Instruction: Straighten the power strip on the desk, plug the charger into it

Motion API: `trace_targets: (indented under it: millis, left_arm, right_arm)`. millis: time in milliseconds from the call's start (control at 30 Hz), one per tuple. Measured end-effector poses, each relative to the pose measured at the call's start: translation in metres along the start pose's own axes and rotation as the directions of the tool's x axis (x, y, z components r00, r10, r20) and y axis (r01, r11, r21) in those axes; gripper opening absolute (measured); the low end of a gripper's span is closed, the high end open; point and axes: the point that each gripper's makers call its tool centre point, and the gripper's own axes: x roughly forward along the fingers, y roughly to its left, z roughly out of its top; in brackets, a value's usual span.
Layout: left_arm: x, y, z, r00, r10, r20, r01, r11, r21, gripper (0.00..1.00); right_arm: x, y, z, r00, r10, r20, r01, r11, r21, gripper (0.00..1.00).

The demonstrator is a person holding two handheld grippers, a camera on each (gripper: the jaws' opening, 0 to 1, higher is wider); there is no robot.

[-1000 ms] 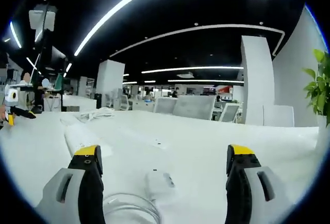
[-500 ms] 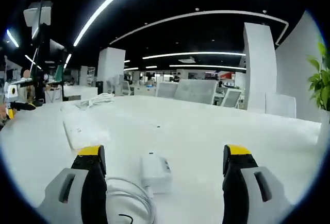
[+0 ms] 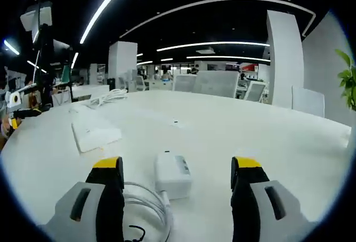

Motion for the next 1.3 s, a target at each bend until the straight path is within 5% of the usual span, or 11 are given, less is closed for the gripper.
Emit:
trace_targets:
  millis: [667, 1300]
  left_arm:
    - [-0.001, 0.000, -0.002, 1.000, -0.003, -0.010, 0.003, 1.000, -0.005, 0.99]
    - [-0.003, 0.000, -0.003, 1.000, 0.002, -0.003, -0.002, 1.000, -0.009, 0.99]
  right_arm:
    - [0.003, 0.009, -0.008, 0.997, 0.015, -0.069, -0.015, 1.000, 0.003, 0.48]
    - [0.003, 0.015, -0.012, 0.996, 0.025, -0.083, -0.023, 0.999, 0.022, 0.37]
